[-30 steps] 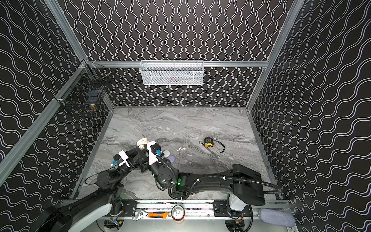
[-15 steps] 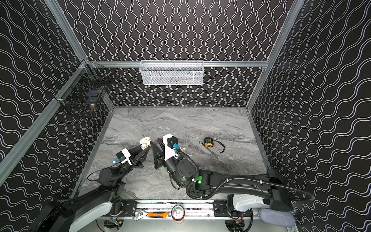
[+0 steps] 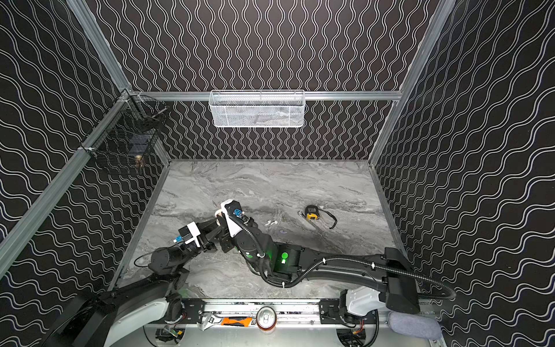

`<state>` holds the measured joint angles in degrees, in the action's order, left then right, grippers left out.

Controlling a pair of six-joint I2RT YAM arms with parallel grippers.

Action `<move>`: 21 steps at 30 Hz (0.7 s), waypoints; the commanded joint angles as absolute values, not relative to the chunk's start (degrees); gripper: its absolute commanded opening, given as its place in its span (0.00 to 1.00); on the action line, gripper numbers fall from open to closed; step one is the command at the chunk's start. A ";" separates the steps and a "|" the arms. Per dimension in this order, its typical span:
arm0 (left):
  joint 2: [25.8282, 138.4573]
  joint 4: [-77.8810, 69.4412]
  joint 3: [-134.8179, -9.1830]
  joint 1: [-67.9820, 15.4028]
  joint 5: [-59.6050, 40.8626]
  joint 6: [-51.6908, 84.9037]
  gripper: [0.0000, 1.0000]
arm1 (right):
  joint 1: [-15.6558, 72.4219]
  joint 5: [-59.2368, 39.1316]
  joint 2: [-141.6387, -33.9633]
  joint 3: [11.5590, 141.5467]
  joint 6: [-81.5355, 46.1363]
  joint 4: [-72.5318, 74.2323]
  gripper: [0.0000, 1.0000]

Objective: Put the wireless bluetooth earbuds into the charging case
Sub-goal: 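Open the right gripper and lift it away from the cream case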

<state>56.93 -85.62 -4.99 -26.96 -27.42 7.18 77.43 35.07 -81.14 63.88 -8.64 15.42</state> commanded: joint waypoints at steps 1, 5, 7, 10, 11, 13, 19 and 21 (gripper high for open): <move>56.69 -88.68 -5.54 -27.00 -28.74 7.39 0.00 | 76.59 33.71 -81.43 63.83 -11.30 14.24 0.15; 56.68 -88.68 -5.63 -27.04 -29.05 7.40 0.00 | 76.27 32.92 -80.77 61.52 -11.60 15.97 0.15; 56.70 -88.69 -5.62 -27.02 -29.29 7.44 0.00 | 76.22 33.16 -81.08 61.40 -11.60 15.64 0.15; 56.60 -88.68 -5.62 -27.11 -29.30 7.32 0.00 | 76.28 33.63 -80.80 61.32 -10.94 14.98 0.15; 56.77 -88.69 -5.62 -27.13 -29.27 7.31 0.00 | 76.24 33.87 -80.07 61.26 -10.44 15.09 0.17; 57.19 -88.68 -5.80 -27.11 -29.49 7.32 0.00 | 76.29 34.22 -77.94 61.57 -9.58 14.29 0.19; 59.29 -88.59 -7.10 -27.37 -32.51 6.88 0.00 | 72.08 33.00 -70.15 65.13 -7.37 6.19 0.28; 60.04 -88.58 -7.59 -27.65 -34.20 6.62 0.00 | 66.38 27.72 -69.98 68.57 -8.56 -1.09 0.34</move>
<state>59.48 -85.78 -6.85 -27.40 -31.18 7.16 70.41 32.34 -70.46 65.78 -8.29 7.88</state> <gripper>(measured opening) 0.230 0.327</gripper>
